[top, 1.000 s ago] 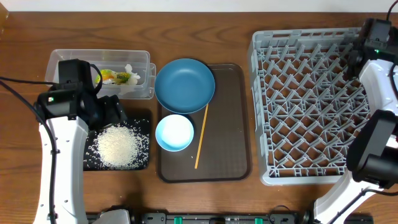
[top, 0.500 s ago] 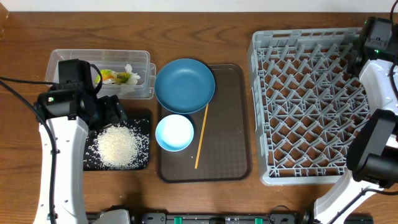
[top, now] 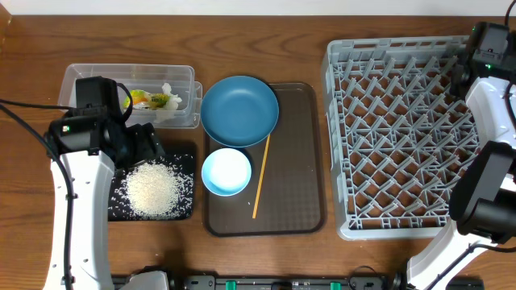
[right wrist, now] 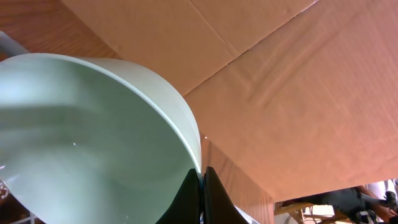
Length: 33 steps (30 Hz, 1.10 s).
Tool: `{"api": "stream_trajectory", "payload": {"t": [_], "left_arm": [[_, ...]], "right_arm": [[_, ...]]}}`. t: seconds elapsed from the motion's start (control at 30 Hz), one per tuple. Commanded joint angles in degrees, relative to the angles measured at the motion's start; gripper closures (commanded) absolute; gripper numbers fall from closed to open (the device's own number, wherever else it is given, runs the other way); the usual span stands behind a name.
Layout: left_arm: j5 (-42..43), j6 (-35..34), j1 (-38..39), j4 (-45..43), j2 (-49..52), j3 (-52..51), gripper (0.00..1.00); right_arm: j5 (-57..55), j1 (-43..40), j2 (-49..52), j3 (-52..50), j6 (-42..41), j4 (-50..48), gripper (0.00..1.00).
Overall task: Sort waste into correct bins and load items into the dishwasher rack
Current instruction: 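Set the mint-green bowl on edge in the rack and release, then reach the right gripper to the light-blue bowl and grasp its rim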
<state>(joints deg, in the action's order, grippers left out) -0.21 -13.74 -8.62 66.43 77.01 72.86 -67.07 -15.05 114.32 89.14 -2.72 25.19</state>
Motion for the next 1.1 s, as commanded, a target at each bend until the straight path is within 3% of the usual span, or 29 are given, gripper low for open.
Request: {"api": "stream_trajectory", "payload": {"t": [0.0, 0.43, 0.7, 1.07], "left_arm": [[-0.48, -0.52, -0.31, 0.17, -0.68, 0.11, 0.09], [-0.48, -0.52, -0.31, 0.17, -0.68, 0.11, 0.09], [-0.48, -0.52, -0.31, 0.17, -0.68, 0.11, 0.09], [-0.48, -0.52, -0.31, 0.17, -0.68, 0.11, 0.09]], "right_arm": [[-0.39, 1.11, 1.95, -0.35, 0.0, -0.11, 0.99], [1.57, 4.13, 3.23, -0.35, -0.2, 0.31, 0.94], [8.81, 7.08, 3.23, -0.35, -0.22, 6.54, 0.79], [10.56, 9.38, 2.93, -0.33, -0.28, 11.52, 0.67]]}}
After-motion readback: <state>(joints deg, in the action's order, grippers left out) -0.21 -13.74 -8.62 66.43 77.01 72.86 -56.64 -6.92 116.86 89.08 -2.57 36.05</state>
